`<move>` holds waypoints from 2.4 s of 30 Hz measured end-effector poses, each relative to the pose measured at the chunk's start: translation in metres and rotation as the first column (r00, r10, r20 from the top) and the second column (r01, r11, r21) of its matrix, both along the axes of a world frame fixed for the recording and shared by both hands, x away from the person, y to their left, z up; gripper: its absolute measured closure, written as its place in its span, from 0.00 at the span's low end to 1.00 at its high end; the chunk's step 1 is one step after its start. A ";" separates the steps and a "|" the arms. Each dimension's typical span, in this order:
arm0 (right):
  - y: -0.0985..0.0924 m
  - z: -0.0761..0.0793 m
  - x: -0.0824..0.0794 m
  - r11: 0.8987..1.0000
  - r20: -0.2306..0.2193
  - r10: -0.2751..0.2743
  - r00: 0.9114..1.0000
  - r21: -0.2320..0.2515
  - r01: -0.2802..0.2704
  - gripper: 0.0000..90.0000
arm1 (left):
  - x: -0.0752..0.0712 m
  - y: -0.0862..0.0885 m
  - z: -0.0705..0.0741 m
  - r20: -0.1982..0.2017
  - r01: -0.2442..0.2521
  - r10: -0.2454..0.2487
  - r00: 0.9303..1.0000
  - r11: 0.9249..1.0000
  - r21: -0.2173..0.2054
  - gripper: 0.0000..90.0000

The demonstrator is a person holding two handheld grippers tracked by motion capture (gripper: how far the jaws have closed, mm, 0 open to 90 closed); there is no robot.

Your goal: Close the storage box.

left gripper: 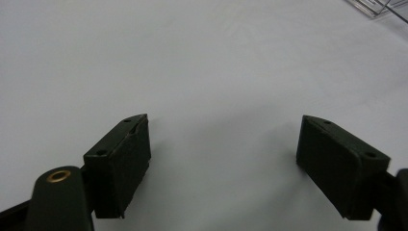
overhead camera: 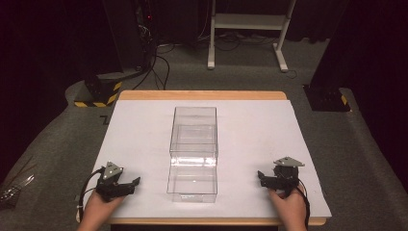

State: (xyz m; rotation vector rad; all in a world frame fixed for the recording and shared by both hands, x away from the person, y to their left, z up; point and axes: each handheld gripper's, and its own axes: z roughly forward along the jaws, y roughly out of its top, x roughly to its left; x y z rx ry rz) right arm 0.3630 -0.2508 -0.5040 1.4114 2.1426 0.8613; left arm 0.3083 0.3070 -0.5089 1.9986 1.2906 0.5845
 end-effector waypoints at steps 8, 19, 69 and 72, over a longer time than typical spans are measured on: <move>-0.001 0.000 0.000 1.000 -0.003 0.005 1.000 0.005 -0.005 0.10 | 0.000 0.000 0.000 -0.001 0.000 0.000 1.000 1.000 -0.001 0.22; 0.000 0.000 0.000 1.000 -0.005 0.003 1.000 0.002 -0.003 0.10 | 0.000 0.000 0.000 -0.001 0.000 0.000 1.000 1.000 0.003 0.22; 0.000 0.000 0.000 1.000 0.001 0.006 1.000 -0.001 -0.006 0.10 | -0.023 -0.029 0.039 0.096 0.105 -0.096 0.991 0.990 -0.094 0.21; 0.000 0.000 0.000 1.000 0.001 0.005 1.000 -0.001 -0.005 0.10 | -0.025 -0.030 0.042 0.105 0.112 -0.101 0.989 0.988 -0.105 0.21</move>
